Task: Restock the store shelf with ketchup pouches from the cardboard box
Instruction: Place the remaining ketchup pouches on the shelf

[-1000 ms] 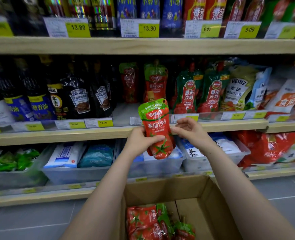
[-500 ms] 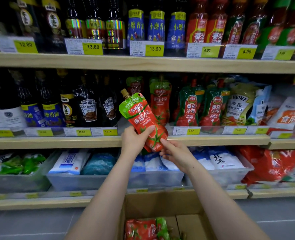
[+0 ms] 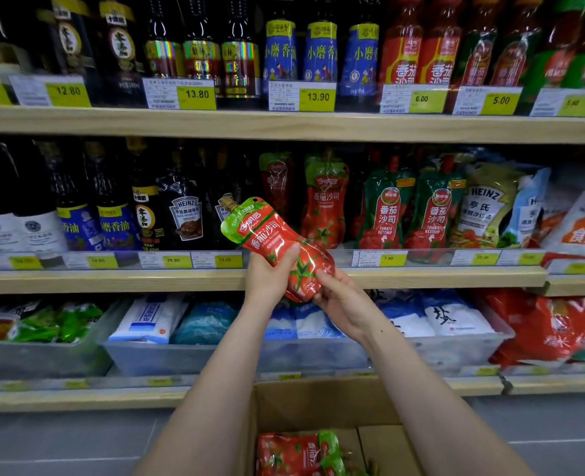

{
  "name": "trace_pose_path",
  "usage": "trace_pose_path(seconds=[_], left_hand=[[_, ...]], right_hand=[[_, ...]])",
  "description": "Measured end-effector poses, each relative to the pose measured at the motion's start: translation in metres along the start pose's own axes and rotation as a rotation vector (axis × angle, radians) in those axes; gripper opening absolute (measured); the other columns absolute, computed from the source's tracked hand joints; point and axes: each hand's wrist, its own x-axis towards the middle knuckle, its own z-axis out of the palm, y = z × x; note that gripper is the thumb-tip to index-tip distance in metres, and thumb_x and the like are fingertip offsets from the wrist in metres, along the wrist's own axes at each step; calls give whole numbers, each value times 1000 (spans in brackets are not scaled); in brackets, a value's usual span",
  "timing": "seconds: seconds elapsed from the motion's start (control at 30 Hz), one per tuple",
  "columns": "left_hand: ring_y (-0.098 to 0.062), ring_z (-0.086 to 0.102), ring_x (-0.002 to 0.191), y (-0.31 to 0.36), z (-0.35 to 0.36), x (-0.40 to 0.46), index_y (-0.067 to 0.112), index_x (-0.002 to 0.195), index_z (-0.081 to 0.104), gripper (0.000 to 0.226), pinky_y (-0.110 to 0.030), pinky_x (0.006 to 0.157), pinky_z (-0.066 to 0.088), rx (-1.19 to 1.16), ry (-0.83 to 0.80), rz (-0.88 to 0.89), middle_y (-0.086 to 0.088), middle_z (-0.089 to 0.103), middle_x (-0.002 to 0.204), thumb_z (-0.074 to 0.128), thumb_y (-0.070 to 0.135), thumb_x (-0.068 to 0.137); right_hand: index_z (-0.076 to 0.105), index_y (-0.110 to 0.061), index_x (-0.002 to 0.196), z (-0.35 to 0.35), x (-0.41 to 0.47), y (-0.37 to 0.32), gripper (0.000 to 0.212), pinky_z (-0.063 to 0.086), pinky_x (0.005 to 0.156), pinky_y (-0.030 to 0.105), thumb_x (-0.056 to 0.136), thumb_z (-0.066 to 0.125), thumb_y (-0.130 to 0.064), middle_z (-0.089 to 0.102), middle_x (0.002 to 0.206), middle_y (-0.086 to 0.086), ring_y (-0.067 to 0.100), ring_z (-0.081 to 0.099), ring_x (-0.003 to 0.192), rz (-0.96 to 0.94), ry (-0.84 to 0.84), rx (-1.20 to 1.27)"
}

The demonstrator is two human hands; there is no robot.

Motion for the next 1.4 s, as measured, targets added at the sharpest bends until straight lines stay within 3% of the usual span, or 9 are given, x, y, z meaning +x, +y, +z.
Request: trace_pose_path(seconds=[0.23,0.43,0.53,0.67,0.97,1.1,1.23,1.33,1.4], left_hand=[[-14,64,99,-6,-5,4,20,116,52,79,-44,90,52,57,7,38,2,66,108,67,67,54],[-14,64,98,-1,-3,3,20,112,52,57,-44,91,52,84,-32,67,3,66,107,72,51,69],[-14,64,97,-1,-4,3,18,113,52,47,-44,91,51,57,-10,93,2,66,106,72,40,76],[-14,61,100,-1,-3,4,19,114,46,48,-40,91,51,79,4,110,2,62,109,71,38,78],[-16,66,95,-5,-3,4,17,114,54,65,-45,89,53,20,-105,28,-1,68,105,69,57,65],[-15,66,95,-7,-8,6,19,109,56,42,-44,90,52,35,-130,61,0,68,103,70,42,77],[-4,62,94,-1,-12,6,24,113,49,46,-22,76,50,108,-213,148,11,63,102,74,31,76],[-4,62,94,1,-4,2,25,113,50,50,-24,78,50,152,-284,186,12,64,102,78,26,72],[-7,64,95,2,4,0,26,112,51,53,-31,83,52,171,-329,188,9,65,104,81,28,68]], right_hand=[[55,-6,112,3,10,3,29,47,57,15,91,55,-26,57,87,5,9,51,71,93,173,108],[57,-6,102,-2,4,-1,21,49,54,14,94,48,-23,58,80,2,3,55,57,84,89,141],[56,-9,85,0,1,-2,21,47,61,20,92,51,-27,52,66,2,8,53,56,62,84,-21],[61,-10,81,0,-4,-6,19,47,60,20,90,56,-27,60,63,3,12,56,58,28,47,-313],[59,-6,74,-7,-3,-5,20,44,57,18,91,51,-12,59,57,3,8,55,51,-14,-24,-251],[62,-4,72,-13,-8,-20,34,48,60,21,94,48,-25,63,63,7,14,59,57,68,-73,-496],[65,-15,79,-30,-6,-41,34,51,67,28,80,61,-49,66,78,3,16,62,72,9,113,-909],[57,-30,104,-29,-4,-44,38,54,82,28,71,76,-35,65,103,-5,11,63,95,-63,-12,-923],[58,-27,106,-24,-5,-40,39,55,79,25,72,78,-23,67,101,-5,10,65,94,-75,-56,-946]])
